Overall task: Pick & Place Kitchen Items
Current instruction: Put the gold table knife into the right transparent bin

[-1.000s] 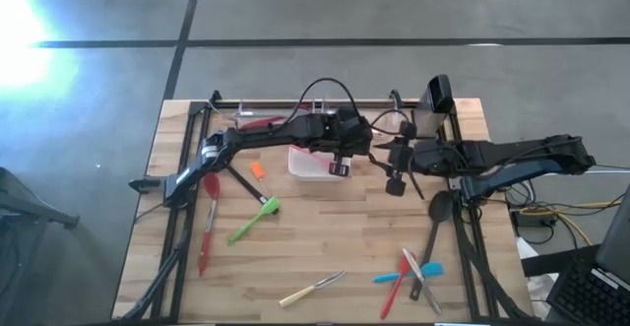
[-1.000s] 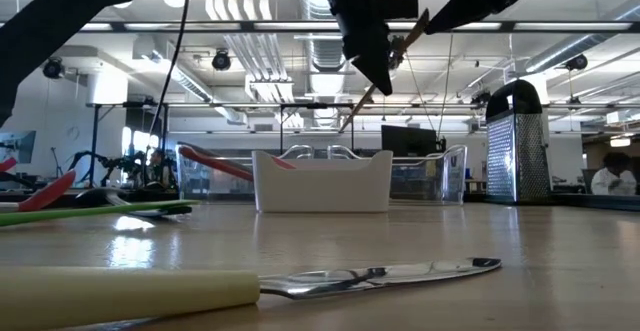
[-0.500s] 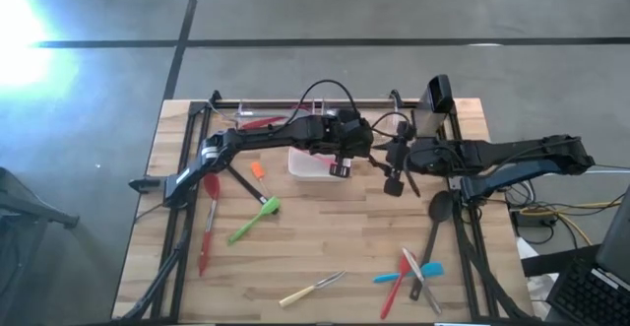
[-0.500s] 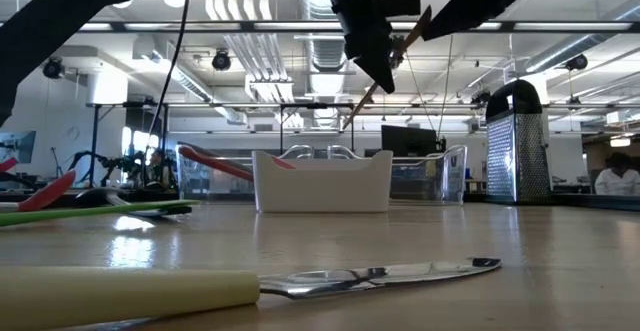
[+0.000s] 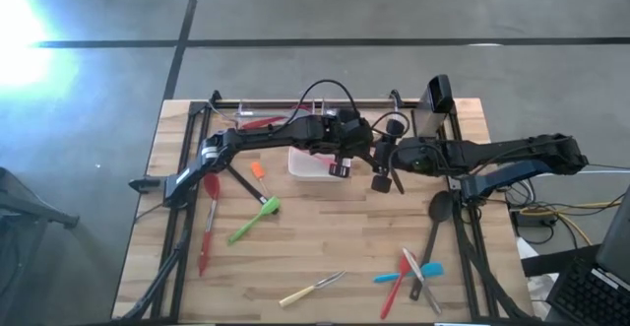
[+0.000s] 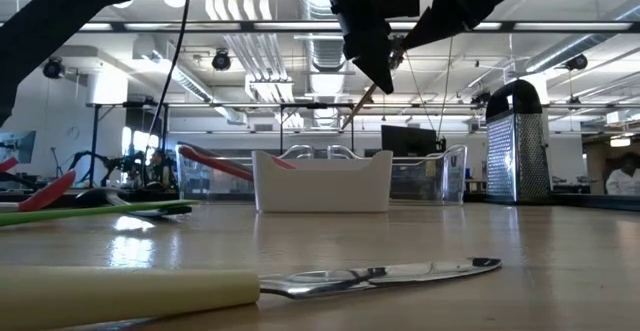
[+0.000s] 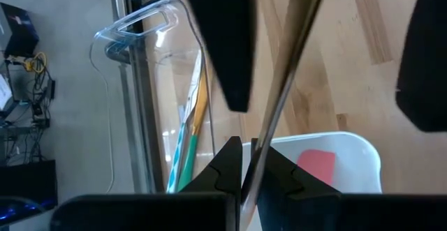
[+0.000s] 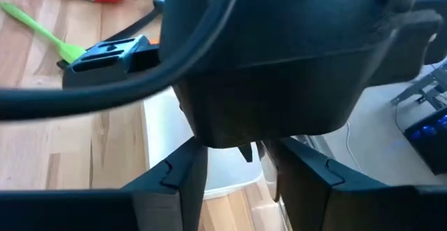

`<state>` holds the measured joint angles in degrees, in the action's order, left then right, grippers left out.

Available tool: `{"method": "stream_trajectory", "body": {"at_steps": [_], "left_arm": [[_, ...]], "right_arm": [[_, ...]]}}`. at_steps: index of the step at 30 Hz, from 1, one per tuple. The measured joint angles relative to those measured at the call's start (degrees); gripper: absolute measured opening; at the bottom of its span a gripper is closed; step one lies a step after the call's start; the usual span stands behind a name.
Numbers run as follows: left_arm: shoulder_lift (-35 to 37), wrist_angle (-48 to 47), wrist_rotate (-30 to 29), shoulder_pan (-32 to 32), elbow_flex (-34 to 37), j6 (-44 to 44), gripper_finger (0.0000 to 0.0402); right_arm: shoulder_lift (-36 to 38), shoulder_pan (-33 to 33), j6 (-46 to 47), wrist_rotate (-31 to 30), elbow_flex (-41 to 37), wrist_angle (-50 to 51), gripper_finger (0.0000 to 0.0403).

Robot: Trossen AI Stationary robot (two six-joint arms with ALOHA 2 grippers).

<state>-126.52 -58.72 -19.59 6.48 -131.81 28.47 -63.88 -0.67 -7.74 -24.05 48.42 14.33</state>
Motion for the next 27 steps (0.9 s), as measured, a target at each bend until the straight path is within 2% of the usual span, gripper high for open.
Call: {"method": "stream_trajectory", "body": {"at_steps": [16, 27], "left_arm": [[0.0, -0.5, 0.1, 0.0, 0.1, 0.4, 0.0022], [0.0, 1.1, -0.8, 0.1, 0.7, 2.9, 0.0023]], "right_arm": [[0.0, 0.0, -1.3, 0.0, 0.0, -1.8, 0.0018], [0.3, 2.2, -4.2, -2.1, 0.0, -1.5, 0.0007]]}}
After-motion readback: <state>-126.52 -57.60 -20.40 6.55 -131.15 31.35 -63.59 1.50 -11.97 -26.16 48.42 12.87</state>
